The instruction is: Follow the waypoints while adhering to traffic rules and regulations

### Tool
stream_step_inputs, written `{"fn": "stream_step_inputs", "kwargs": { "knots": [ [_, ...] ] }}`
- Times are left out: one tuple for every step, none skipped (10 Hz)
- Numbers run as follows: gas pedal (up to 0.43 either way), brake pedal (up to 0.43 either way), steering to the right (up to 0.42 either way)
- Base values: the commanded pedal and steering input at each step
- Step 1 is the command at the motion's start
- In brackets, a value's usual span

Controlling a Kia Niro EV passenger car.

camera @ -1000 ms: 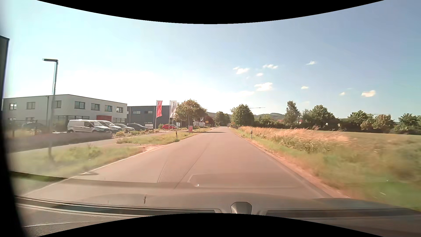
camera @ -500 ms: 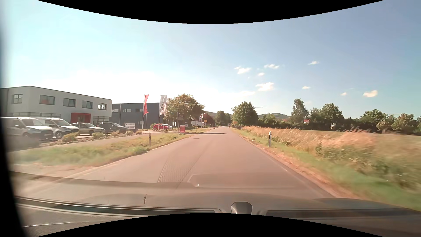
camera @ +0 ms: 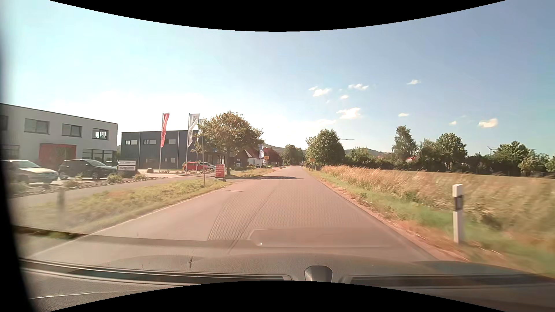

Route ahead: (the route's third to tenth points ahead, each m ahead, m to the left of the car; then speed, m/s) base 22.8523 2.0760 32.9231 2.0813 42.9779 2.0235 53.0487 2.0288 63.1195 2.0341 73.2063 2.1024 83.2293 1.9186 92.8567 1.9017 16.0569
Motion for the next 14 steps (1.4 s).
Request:
{"fn": "stream_step_inputs", "kwargs": {
  "knots": [
    [0.0, 0.006, 0.005],
    [0.0, 0.006, 0.005],
    [0.0, 0.006, 0.005],
    [0.0, 0.006, 0.005],
    [0.0, 0.006, 0.005],
    [0.0, 0.006, 0.005],
    [0.0, 0.006, 0.005],
    [0.0, 0.006, 0.004],
    [0.0, 0.006, 0.004],
    [0.0, 0.006, 0.004],
    [0.0, 0.006, 0.004],
    [0.0, 0.006, 0.005],
    [0.0, 0.006, 0.004],
    [0.0, 0.006, 0.004]
  ]
}}
